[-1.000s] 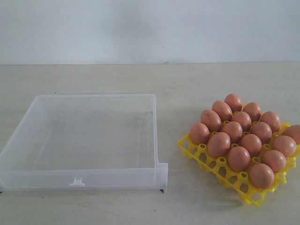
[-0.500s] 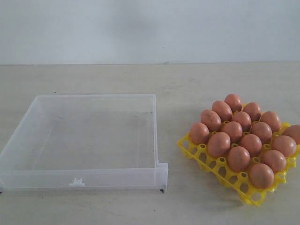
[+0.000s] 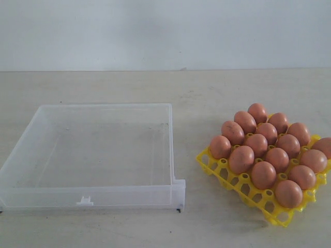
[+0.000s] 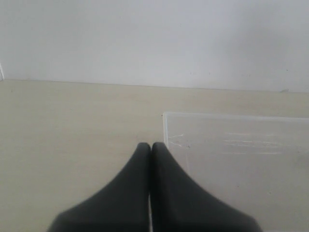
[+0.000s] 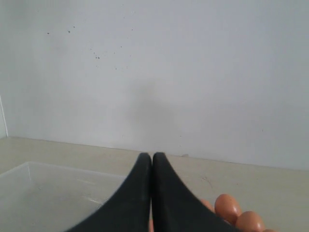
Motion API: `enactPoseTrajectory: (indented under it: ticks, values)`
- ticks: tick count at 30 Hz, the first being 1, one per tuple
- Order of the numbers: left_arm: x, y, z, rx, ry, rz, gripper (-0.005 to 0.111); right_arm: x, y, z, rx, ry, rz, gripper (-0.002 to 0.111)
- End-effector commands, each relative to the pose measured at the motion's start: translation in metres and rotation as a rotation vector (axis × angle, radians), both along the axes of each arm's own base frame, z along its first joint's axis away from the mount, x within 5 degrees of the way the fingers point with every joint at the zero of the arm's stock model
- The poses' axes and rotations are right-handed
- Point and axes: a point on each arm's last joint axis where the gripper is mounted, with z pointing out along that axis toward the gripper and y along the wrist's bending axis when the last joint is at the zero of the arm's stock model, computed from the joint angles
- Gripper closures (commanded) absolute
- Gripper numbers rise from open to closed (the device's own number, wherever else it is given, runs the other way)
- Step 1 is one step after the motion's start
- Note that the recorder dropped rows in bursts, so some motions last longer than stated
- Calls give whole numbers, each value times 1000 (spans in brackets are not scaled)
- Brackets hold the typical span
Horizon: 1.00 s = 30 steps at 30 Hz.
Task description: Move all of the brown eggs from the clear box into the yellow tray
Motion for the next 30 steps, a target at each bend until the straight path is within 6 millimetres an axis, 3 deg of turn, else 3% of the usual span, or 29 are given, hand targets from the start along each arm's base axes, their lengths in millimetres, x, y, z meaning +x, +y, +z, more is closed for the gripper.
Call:
enactPoseTrajectory:
  ticks: [1,16,24,30]
  values:
    - [0,0,-1,2,6,1,111,1,-1,-2,-38,1,-22,108]
    - [0,0,-1,2,6,1,111,2,-2,-7,-99,20,-44,108]
    - [0,0,-1,2,6,1,111,-2,-3,1,-76,-100,-42,108]
    - [0,0,-1,2,6,1,111,-1,-4,-7,-86,-5,-47,108]
